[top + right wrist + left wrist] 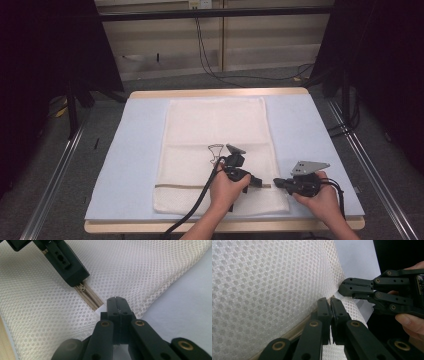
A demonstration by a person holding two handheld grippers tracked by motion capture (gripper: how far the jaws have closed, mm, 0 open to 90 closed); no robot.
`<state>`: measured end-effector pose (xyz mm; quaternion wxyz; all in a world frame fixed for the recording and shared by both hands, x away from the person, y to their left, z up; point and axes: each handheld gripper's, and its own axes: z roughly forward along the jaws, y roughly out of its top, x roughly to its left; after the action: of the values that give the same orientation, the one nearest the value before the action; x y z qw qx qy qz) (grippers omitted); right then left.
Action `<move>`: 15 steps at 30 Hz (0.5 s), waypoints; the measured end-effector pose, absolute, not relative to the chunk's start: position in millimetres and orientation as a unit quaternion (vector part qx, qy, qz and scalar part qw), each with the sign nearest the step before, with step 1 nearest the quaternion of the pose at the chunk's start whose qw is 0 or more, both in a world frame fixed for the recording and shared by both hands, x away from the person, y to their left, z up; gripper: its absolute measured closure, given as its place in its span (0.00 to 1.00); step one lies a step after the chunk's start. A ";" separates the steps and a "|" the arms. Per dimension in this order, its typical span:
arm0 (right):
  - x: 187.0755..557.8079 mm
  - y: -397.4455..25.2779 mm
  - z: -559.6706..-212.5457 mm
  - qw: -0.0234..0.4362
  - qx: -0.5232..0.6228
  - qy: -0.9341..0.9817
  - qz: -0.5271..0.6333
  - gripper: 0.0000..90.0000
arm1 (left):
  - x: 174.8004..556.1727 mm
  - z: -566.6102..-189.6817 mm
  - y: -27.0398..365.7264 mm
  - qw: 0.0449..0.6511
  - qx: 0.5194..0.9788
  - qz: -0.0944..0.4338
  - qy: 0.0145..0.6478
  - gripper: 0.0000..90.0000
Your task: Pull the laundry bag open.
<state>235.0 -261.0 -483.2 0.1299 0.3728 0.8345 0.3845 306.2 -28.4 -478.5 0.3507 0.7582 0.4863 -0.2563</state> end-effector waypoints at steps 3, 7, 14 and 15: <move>235.0 -260.9 -483.1 0.129 0.373 0.835 0.384 1.00 | 306.4 -479.0 -28.0 0.350 0.760 -0.252 0.486 0.97; 235.0 -261.0 -483.2 0.130 0.373 0.835 0.384 1.00 | 305.9 -479.0 -28.0 0.351 0.759 -0.256 0.485 0.97; 235.2 -261.1 -483.0 0.128 0.371 0.836 0.384 1.00 | 304.9 -476.0 -22.9 0.347 0.764 -0.243 0.486 0.97; 235.3 -261.2 -483.1 0.128 0.371 0.836 0.385 1.00 | 305.1 -476.2 -21.9 0.350 0.765 -0.243 0.483 0.97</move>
<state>235.3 -261.2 -483.1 0.1282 0.3707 0.8356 0.3847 305.1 -21.9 -476.2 0.3499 0.7649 0.4830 -0.2434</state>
